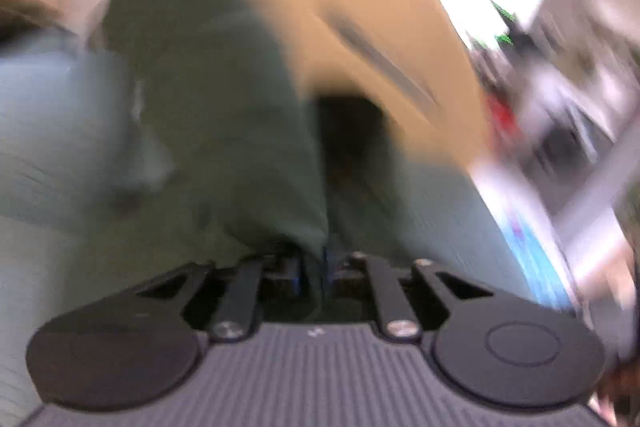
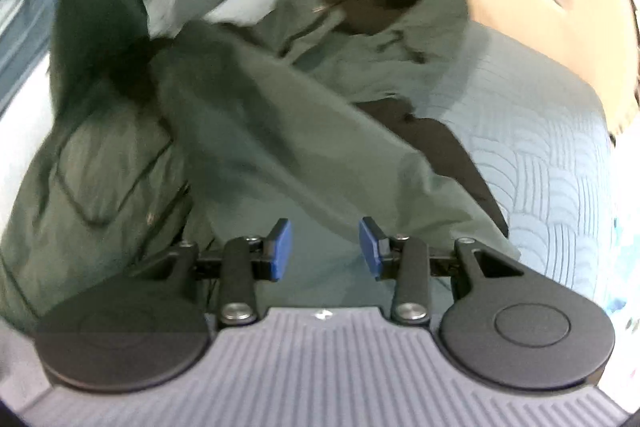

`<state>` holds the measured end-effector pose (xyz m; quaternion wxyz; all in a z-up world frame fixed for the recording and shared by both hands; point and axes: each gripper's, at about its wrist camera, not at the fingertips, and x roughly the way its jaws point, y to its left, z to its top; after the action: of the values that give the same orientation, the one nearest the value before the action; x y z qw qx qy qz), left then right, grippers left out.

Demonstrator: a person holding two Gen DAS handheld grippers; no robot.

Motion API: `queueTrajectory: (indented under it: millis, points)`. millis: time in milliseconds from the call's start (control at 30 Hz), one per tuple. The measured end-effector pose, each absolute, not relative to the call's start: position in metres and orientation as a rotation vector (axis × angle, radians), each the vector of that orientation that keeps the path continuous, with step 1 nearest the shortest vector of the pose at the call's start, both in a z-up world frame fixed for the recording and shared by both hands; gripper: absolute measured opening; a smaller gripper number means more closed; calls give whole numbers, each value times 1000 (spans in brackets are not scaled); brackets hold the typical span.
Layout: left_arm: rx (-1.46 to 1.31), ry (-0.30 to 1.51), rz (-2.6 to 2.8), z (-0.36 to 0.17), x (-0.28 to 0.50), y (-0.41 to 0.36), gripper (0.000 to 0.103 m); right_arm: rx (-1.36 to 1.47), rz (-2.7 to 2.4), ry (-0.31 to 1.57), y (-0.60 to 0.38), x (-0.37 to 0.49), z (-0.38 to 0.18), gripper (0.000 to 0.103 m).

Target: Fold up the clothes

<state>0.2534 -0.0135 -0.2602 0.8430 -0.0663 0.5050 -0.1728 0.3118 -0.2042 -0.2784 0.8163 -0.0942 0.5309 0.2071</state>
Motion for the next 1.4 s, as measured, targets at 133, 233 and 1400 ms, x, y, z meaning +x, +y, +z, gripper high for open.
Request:
queueTrajectory:
  millis: [133, 233, 1400]
  points:
    - [-47, 1287, -427, -313, 254, -43, 23, -77, 383, 1184, -235, 326, -295, 40]
    - [-41, 1309, -438, -307, 250, -33, 54, -14, 385, 1160, -252, 334, -293, 49]
    - [176, 1496, -118, -305, 478, 101, 88, 262, 587, 1127, -300, 312, -272, 7]
